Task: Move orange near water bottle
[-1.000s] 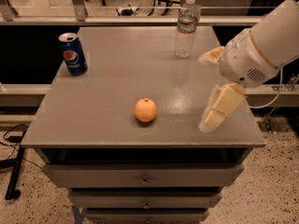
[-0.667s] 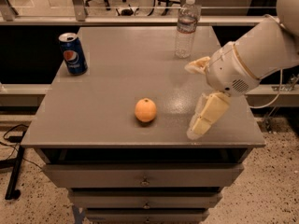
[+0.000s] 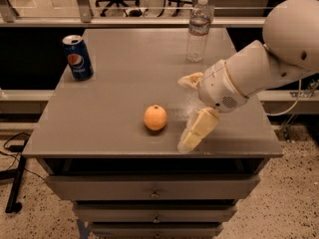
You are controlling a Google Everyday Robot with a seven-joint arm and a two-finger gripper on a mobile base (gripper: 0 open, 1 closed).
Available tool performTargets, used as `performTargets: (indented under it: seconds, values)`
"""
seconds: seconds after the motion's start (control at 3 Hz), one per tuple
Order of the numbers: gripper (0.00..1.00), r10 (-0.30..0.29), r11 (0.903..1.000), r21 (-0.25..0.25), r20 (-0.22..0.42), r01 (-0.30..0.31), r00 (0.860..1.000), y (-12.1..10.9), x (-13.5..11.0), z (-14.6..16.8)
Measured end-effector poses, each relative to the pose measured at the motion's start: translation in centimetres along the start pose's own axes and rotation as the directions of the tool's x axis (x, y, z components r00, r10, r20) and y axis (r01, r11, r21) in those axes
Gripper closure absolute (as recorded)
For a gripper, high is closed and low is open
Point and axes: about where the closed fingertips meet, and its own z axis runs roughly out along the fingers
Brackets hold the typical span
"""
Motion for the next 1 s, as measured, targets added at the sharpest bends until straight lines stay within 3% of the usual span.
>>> performTargets:
  seconds: [0.67, 1.0]
  values:
    - [0.02, 0.022, 0.9993, -0.033, 0.059, -0.020, 0.998, -0.3, -2.1, 2.9]
    - [0.25, 0.037, 0.9984, -0.046, 0.071, -0.034, 0.997, -0.2, -2.2, 3.8]
